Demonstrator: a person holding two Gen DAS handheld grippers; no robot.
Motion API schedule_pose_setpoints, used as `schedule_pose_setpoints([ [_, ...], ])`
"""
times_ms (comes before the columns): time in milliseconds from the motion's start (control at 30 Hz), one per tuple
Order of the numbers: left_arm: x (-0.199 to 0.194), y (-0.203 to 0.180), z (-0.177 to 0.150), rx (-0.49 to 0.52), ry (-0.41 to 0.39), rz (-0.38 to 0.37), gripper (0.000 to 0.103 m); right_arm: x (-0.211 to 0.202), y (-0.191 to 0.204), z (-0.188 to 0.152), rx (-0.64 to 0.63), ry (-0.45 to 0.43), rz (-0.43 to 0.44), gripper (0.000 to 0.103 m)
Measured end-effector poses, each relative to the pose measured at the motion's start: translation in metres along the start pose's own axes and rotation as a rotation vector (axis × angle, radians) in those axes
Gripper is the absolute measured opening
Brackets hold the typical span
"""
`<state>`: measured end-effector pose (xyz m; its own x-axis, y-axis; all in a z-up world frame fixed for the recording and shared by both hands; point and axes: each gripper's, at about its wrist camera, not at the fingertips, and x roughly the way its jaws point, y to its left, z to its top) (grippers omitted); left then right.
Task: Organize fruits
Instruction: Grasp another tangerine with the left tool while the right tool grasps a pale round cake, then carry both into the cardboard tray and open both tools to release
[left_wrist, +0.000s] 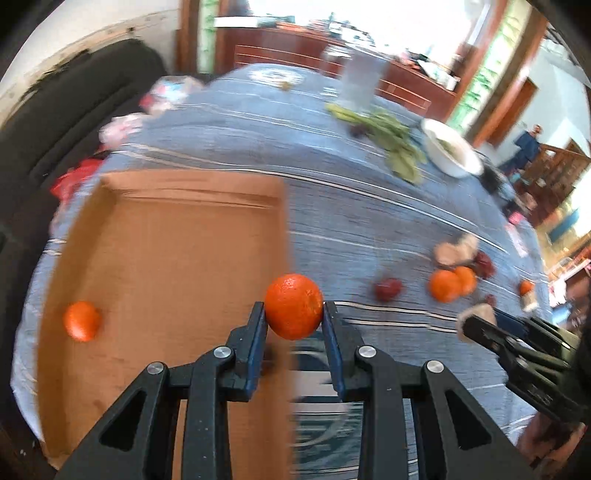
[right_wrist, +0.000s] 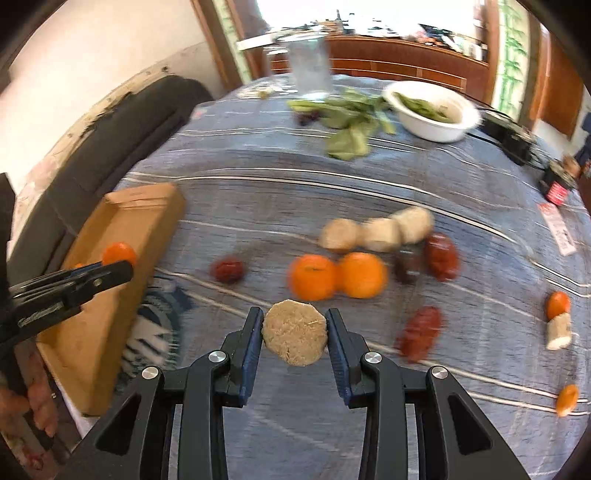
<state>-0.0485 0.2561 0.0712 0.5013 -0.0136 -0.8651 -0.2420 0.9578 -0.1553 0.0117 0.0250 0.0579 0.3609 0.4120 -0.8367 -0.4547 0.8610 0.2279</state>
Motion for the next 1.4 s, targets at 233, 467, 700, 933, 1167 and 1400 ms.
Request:
schedule_pose_setpoints([
  [233, -0.003, 0.065, 0.014, -0.025, 0.004, 0.096, 0.029, 0.004, 0.093, 0.007, -0.113, 0.007, 0.106, 0.038],
  [467, 0.006, 0.087, 0.019, 0.019, 0.028, 0.117, 0.029, 0.033, 0.189, -0.004, -0.25, 0.062, 0.165, 0.038],
  [700, 0.016, 0.099, 0.02, 0.044, 0.053, 0.12, 0.029, 0.061, 0.23, -0.019, -0.302, 0.103, 0.149, 0.038],
  [933, 0.024, 0.105, 0.024, 0.054, 0.064, 0.126, 0.029, 0.078, 0.231, -0.018, -0.277, 0.113, 0.112, 0.038],
  [1167, 0.029, 0.104, 0.024, 0.058, 0.075, 0.143, 0.029, 0.082, 0.231, -0.021, -0.267, 0.11, 0.1, 0.038],
  [1400, 0.03, 0.103, 0.024, 0.063, 0.08, 0.169, 0.03, 0.081, 0.235, -0.023, -0.274, 0.107, 0.104, 0.038],
])
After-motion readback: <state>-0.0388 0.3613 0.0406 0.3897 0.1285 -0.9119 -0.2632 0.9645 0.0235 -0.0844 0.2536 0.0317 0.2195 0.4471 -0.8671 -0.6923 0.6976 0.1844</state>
